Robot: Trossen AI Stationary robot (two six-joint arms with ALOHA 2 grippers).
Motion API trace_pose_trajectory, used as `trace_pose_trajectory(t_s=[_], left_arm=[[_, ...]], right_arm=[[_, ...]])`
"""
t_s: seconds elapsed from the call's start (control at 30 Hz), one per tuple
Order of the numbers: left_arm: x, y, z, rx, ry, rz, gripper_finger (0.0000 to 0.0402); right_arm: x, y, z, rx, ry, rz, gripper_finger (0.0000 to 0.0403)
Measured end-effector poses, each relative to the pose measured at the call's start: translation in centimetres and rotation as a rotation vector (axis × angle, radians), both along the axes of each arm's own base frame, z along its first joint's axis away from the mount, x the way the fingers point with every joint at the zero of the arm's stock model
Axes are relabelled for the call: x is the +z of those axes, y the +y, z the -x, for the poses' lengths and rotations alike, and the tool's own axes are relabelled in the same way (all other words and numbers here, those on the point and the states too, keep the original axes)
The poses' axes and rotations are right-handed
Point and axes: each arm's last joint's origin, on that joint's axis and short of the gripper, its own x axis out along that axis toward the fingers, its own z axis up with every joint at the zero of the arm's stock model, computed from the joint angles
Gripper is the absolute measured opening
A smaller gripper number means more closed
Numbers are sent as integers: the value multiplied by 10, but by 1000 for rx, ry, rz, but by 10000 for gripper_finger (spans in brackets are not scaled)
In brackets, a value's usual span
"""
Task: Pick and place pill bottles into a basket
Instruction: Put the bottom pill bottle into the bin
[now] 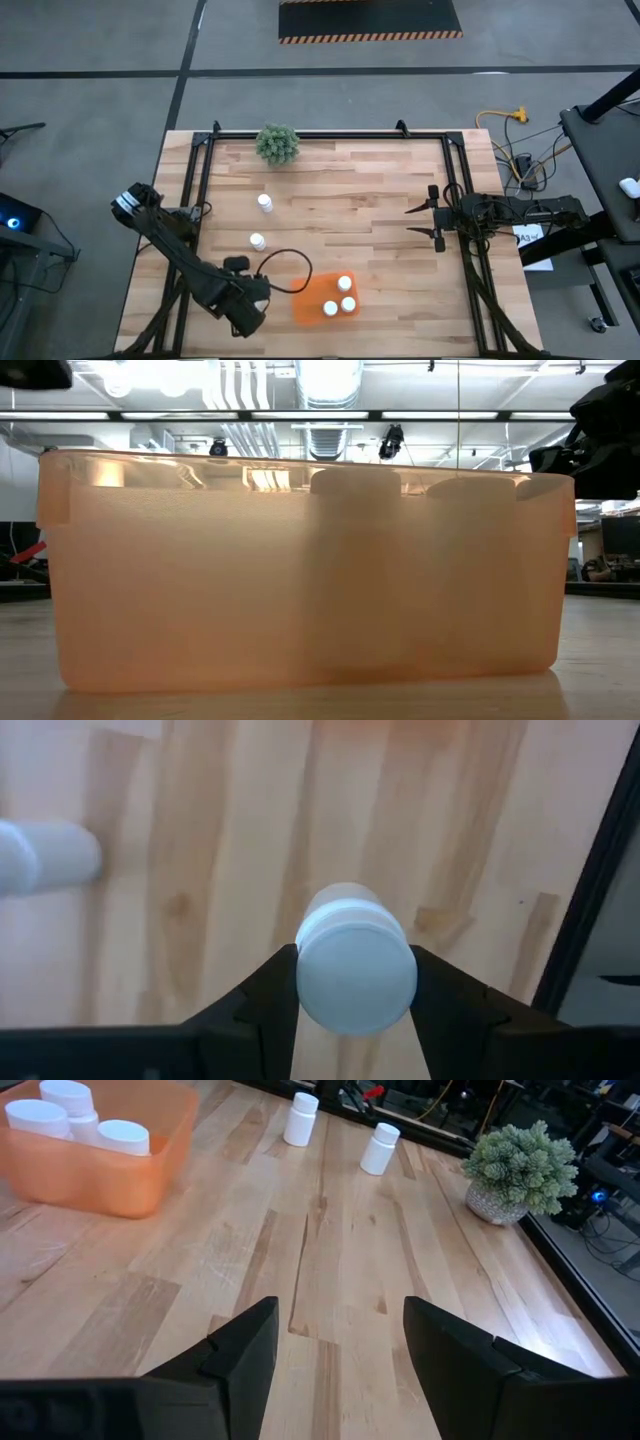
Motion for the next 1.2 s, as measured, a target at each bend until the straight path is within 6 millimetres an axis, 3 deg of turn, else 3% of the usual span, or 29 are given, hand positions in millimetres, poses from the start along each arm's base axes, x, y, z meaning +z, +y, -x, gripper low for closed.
trace_pose_trajectory(t_s=[0.33, 0.77, 0.93, 1.2], left_arm=[[36, 13, -21, -106, -131, -50, 142], [42, 51, -50, -151, -156, -100, 142], [49, 48, -64, -190, -188, -115, 142], [47, 28, -109, -342, -207, -161, 142]], right_arm=[[0, 0, 0, 0, 0, 0, 206], [0, 0, 0, 0, 0, 0, 206], [0, 0, 0, 1, 0, 0, 206], [0, 0, 0, 1, -1, 0, 206]])
